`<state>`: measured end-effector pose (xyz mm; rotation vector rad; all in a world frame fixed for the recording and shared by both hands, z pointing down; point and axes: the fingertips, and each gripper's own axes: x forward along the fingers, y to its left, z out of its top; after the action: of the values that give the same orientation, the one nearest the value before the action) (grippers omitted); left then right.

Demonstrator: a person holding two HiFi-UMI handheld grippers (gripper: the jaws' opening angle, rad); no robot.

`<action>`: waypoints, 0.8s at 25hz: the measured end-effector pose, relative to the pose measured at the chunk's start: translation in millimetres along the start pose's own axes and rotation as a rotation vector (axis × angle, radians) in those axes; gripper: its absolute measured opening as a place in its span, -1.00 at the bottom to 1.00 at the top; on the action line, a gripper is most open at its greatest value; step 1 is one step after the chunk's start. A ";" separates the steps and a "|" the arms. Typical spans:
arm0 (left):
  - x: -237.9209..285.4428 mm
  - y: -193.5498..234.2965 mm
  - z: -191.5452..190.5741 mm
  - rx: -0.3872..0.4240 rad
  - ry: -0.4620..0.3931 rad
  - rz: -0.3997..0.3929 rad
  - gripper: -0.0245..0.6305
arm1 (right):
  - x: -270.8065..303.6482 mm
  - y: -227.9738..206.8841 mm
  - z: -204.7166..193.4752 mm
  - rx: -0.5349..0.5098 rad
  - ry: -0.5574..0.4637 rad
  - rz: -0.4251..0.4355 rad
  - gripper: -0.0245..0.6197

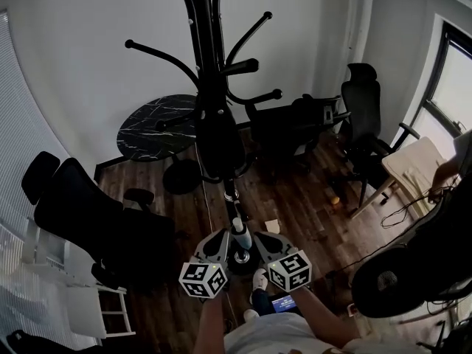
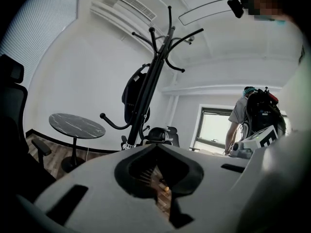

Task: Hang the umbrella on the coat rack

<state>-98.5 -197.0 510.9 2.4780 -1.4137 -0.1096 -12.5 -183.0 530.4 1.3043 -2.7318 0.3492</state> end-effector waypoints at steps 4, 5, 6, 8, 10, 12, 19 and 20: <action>-4.2 -6.0 0.9 0.003 -0.007 -0.005 -0.86 | -8.9 -0.2 0.1 0.012 -0.010 -0.022 -0.89; -4.6 -6.8 0.0 0.004 -0.007 -0.008 -0.86 | -9.3 -1.5 0.0 0.018 -0.014 -0.028 -0.89; -4.6 -7.1 -1.2 0.003 -0.008 -0.008 -0.86 | -9.5 -2.9 -0.1 0.022 -0.017 -0.034 -0.89; -2.9 -7.4 -2.6 -0.002 -0.008 -0.008 -0.86 | -10.1 -5.6 1.3 0.021 -0.022 -0.043 -0.89; -1.1 -7.9 -1.6 -0.002 -0.006 -0.007 -0.86 | -11.1 -8.3 3.4 0.022 -0.023 -0.050 -0.89; 0.5 -9.9 0.6 0.008 -0.006 -0.012 -0.86 | -12.1 -11.5 3.8 0.032 -0.022 -0.057 -0.89; 7.8 -10.4 3.4 0.033 -0.004 -0.006 -0.86 | -7.1 -17.4 5.8 0.045 -0.017 -0.049 -0.89; 8.7 -8.8 3.1 0.029 -0.005 0.000 -0.86 | -7.0 -18.1 7.7 0.041 -0.021 -0.047 -0.89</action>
<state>-87.4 -200.9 506.1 2.5029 -1.4273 -0.0962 6.1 -190.6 524.7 1.3867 -2.7198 0.3923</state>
